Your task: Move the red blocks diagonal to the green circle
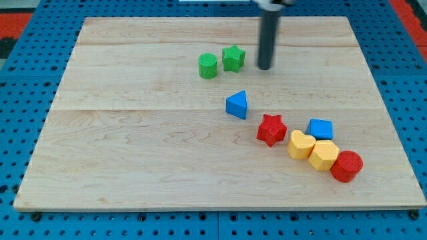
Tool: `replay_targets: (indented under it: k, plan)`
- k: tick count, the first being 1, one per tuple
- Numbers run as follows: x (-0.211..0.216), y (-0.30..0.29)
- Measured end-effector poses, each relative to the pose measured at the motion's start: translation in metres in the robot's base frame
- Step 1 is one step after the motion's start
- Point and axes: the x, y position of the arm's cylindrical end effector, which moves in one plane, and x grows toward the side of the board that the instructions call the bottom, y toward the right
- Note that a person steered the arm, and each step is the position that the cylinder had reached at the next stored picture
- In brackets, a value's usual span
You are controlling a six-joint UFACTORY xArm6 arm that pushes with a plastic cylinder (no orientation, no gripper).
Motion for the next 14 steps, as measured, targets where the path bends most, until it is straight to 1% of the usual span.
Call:
replay_targets:
  k: [1,2,3,4,5,6,7,9,10,12,13,14]
  plan:
    - [0.032,0.118]
    - [0.131,0.146]
    - [0.191,0.107]
    - [0.195,0.064]
    - [0.181,0.055]
    - [0.166,-0.001]
    - [0.143,-0.063]
    - [0.134,-0.044]
    - [0.137,-0.084]
    - [0.145,-0.212]
    - [0.205,-0.170]
    - [0.275,-0.098]
